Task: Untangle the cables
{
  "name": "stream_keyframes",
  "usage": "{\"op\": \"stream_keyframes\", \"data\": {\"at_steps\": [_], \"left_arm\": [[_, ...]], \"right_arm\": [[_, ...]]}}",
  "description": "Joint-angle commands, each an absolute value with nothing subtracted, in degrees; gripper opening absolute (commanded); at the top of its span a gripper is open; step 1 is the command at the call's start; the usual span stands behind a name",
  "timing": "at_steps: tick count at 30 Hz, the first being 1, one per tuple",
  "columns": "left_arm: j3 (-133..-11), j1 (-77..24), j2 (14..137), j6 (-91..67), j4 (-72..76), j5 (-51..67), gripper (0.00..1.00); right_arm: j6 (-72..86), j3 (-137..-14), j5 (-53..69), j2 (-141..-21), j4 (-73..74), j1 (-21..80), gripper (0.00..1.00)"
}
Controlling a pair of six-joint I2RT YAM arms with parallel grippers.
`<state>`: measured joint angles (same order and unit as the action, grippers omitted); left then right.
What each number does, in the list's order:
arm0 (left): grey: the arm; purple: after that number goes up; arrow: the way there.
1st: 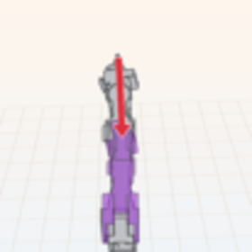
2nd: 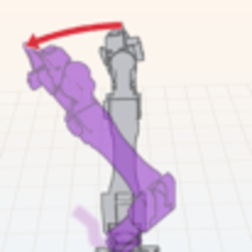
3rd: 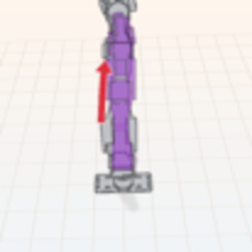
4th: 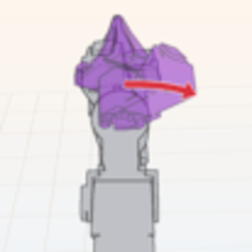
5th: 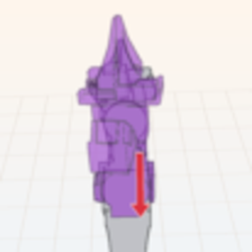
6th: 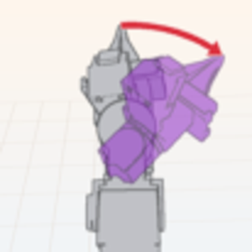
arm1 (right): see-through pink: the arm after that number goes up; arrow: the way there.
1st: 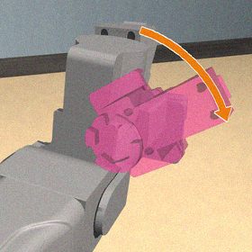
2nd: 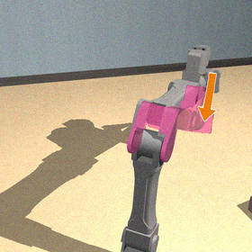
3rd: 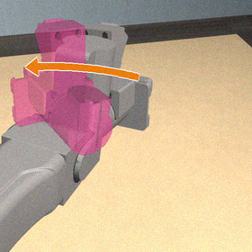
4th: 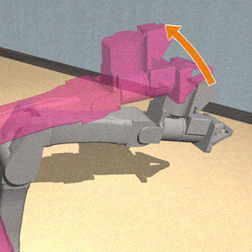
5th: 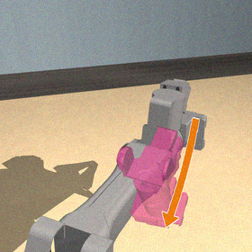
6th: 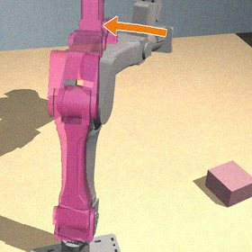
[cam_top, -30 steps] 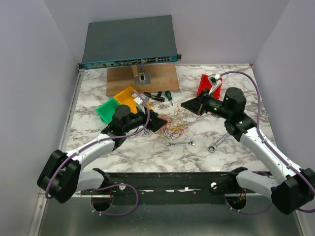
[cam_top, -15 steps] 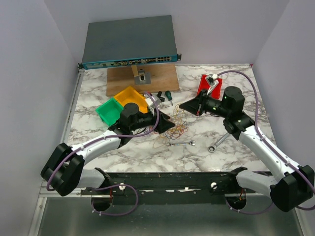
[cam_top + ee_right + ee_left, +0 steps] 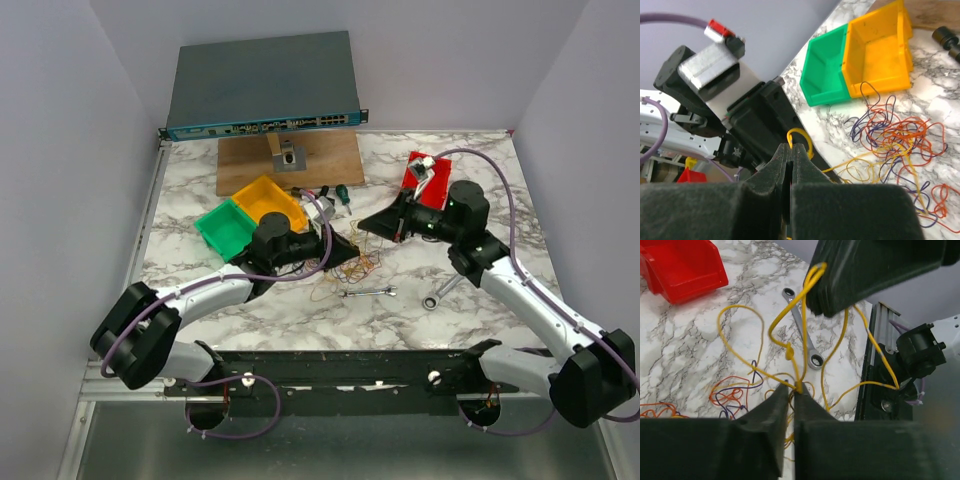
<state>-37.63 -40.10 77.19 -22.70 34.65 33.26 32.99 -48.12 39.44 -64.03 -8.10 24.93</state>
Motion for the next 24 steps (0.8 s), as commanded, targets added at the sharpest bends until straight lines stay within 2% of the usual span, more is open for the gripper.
{"op": "stream_keyframes", "data": {"at_steps": [1,2,3,5,8,15,17,24], "left_arm": [[-38.89,-40.29,77.81,-23.72,38.41,33.85,0.00],[-38.70,-40.24,77.72,-23.97,38.41,33.34,0.00],[-38.52,-40.15,77.53,-23.99,38.18,32.83,0.00],[-37.98,-39.85,76.97,-24.00,37.73,31.73,0.00],[-36.99,-39.10,75.86,-24.17,37.70,30.72,0.00],[-35.95,-38.20,73.87,-23.09,35.97,30.33,0.00],[-35.99,-38.21,73.41,-22.73,35.27,30.32,0.00],[-36.27,-37.98,73.48,-22.81,34.67,32.12,0.00]], "right_arm": [[33.59,-45.23,40.00,-65.32,-10.27,26.88,0.08],[33.33,-44.78,40.00,-65.56,-10.21,26.95,0.27],[32.73,-44.51,39.27,-65.63,-9.56,26.98,0.52],[30.78,-43.99,33.70,-64.67,-6.49,26.94,0.72],[28.70,-41.39,23.10,-61.77,-4.75,26.98,0.77],[27.62,-33.77,9.79,-55.93,-5.40,26.94,0.80],[28.73,-32.30,6.56,-55.02,-5.32,26.87,0.85],[28.43,-29.30,8.70,-55.15,-8.97,26.87,0.87]]}}
